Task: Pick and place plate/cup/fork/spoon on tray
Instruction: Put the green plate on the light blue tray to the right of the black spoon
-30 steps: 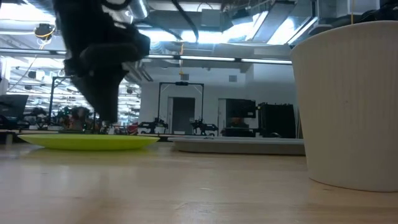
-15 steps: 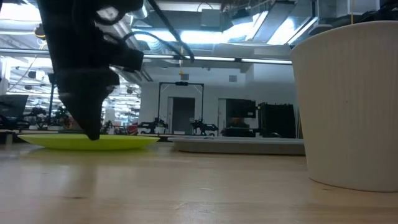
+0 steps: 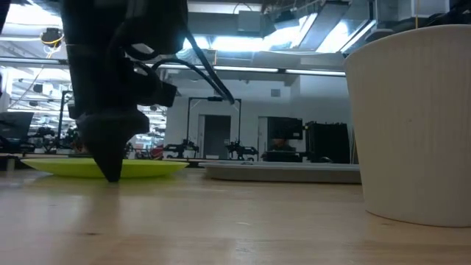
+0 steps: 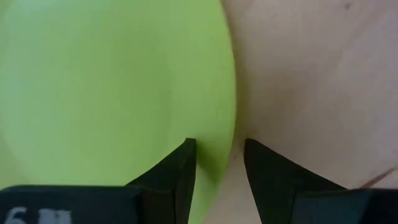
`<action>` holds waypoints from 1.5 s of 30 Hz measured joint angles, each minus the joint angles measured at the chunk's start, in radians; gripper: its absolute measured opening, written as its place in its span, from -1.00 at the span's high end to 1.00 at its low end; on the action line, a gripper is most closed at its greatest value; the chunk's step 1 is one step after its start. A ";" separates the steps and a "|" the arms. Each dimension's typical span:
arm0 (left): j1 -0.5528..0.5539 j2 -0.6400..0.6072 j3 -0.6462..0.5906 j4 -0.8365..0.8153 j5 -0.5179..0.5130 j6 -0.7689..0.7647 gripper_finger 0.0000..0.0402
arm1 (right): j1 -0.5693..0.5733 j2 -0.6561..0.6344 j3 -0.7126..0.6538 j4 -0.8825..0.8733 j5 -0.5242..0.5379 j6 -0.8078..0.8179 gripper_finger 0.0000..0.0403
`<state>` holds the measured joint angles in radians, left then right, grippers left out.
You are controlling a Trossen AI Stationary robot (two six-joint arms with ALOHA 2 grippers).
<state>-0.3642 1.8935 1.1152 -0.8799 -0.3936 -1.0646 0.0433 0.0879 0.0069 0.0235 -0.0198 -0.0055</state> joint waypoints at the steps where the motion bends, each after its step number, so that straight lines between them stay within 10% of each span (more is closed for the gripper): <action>1: 0.004 0.000 0.000 0.000 -0.005 -0.021 0.35 | 0.000 0.000 0.000 0.000 0.000 0.000 0.74; 12: 0.039 0.008 -0.010 -0.085 -0.058 -0.247 0.90 | 0.000 0.001 0.000 0.000 0.000 0.000 0.74; 22: 0.054 -0.013 0.166 -0.269 -0.235 -0.251 0.99 | 0.000 0.001 0.000 0.000 0.000 0.000 0.74; 31: 0.199 -0.015 0.438 -0.127 -0.534 0.745 1.00 | 0.000 0.001 0.000 0.000 0.000 0.001 0.74; 38: 0.398 0.000 0.456 0.440 -0.119 1.637 1.00 | 0.000 0.001 0.000 0.008 0.000 0.001 0.74; 45: 0.483 0.074 0.455 0.478 0.039 1.826 1.00 | 0.000 0.000 0.000 0.187 -0.036 0.000 0.74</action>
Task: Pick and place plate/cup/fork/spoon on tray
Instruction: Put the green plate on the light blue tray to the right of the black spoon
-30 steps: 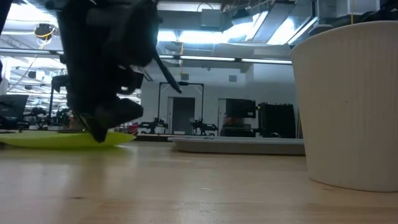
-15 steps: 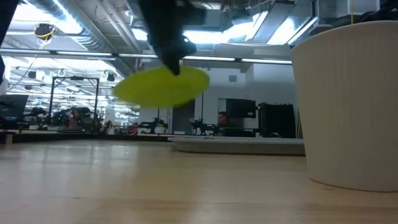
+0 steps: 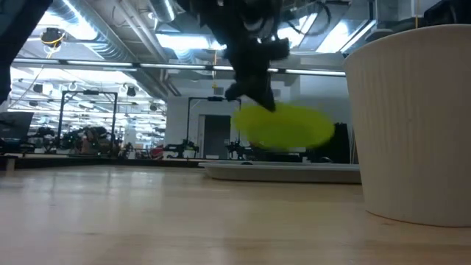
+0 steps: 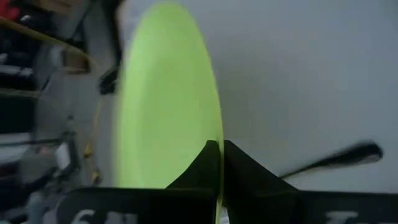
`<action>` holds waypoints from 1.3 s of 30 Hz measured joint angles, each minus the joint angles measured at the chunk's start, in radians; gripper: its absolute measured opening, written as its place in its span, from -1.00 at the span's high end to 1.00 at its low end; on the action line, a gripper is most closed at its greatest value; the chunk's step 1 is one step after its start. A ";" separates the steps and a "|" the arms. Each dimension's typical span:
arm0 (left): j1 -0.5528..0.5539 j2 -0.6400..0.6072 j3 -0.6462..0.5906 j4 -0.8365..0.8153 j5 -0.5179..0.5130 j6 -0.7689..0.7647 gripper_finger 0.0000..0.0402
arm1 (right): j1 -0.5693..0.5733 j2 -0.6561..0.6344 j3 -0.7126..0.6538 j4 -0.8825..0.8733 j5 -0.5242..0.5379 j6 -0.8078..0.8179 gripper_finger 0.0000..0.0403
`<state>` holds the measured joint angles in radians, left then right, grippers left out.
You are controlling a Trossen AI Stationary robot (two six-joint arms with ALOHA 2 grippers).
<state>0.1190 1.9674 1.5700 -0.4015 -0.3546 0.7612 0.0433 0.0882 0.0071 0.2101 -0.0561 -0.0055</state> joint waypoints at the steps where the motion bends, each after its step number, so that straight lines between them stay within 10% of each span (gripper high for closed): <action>1: 0.002 0.020 0.000 0.017 0.038 0.021 1.00 | 0.000 -0.002 0.000 0.024 -0.012 0.000 0.74; 39: -0.057 0.174 0.000 0.180 0.136 0.059 0.86 | 0.000 -0.006 0.000 0.095 -0.051 0.027 0.74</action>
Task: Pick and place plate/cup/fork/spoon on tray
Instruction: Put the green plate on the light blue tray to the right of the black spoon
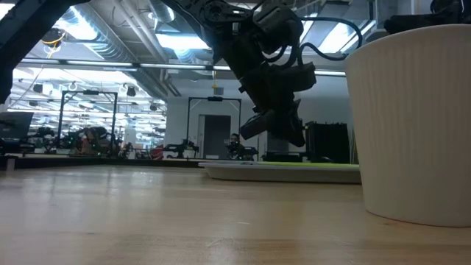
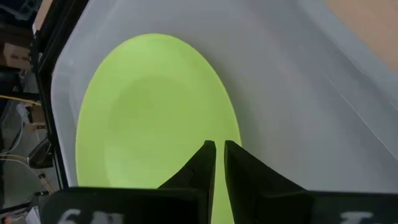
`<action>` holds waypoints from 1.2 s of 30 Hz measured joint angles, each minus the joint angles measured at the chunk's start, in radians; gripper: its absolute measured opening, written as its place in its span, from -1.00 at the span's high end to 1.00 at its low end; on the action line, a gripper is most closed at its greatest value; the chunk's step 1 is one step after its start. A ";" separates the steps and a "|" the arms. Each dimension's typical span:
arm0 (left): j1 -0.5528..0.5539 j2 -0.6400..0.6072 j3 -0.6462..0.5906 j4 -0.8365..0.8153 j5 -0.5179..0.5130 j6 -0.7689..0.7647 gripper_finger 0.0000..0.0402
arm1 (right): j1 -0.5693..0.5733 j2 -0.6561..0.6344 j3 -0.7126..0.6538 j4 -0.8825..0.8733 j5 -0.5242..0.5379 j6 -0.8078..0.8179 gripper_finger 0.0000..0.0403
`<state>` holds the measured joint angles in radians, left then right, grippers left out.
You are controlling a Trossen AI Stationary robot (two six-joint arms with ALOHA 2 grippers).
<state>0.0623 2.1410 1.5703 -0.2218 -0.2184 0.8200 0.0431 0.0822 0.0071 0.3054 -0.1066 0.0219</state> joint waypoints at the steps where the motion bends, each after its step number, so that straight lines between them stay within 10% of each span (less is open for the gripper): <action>1: 0.000 0.000 0.000 0.000 0.000 0.000 0.86 | 0.000 0.000 0.000 -0.001 0.000 0.000 0.74; 19: -0.002 -0.001 0.001 0.174 -0.038 -0.243 0.86 | 0.000 0.000 0.000 -0.003 0.000 0.000 0.74; 36: 0.170 0.047 0.000 0.344 0.115 -0.799 0.86 | 0.000 0.000 0.001 -0.020 0.000 0.023 0.74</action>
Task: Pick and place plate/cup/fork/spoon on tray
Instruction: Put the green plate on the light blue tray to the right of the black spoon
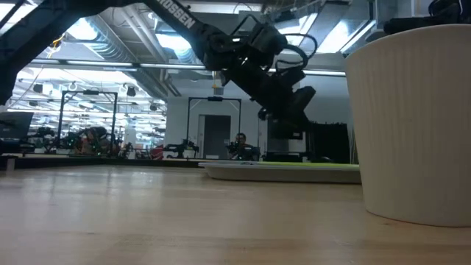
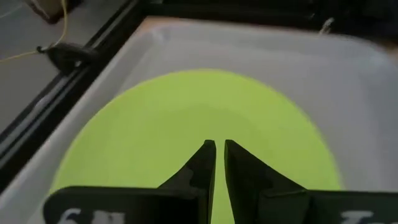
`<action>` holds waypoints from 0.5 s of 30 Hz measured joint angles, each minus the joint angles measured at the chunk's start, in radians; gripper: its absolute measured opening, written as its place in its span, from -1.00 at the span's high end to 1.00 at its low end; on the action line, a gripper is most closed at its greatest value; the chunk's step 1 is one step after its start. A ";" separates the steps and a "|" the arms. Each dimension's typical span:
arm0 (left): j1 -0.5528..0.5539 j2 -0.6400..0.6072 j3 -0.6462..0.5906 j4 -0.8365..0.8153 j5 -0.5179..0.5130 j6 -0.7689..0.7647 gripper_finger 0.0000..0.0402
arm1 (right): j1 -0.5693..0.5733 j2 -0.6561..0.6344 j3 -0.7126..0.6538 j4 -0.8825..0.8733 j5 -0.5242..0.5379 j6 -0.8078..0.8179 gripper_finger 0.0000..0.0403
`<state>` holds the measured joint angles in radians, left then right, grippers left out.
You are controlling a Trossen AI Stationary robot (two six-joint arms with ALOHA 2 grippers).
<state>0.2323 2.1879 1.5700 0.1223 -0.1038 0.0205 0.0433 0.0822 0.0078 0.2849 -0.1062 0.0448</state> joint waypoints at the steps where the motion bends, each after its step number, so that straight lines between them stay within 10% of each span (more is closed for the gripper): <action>1: -0.004 0.007 0.002 0.020 0.002 -0.023 0.86 | 0.000 0.000 0.000 -0.004 0.000 0.000 0.74; 7: -0.002 0.030 0.001 0.025 0.023 -0.202 0.88 | 0.000 0.000 0.000 -0.018 0.000 0.000 0.74; 15: -0.022 0.051 0.001 0.026 0.070 -0.048 0.99 | 0.000 0.000 0.000 -0.033 0.000 0.000 0.74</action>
<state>0.2100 2.2387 1.5707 0.1482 -0.0341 -0.0277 0.0433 0.0826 0.0078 0.2516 -0.1062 0.0444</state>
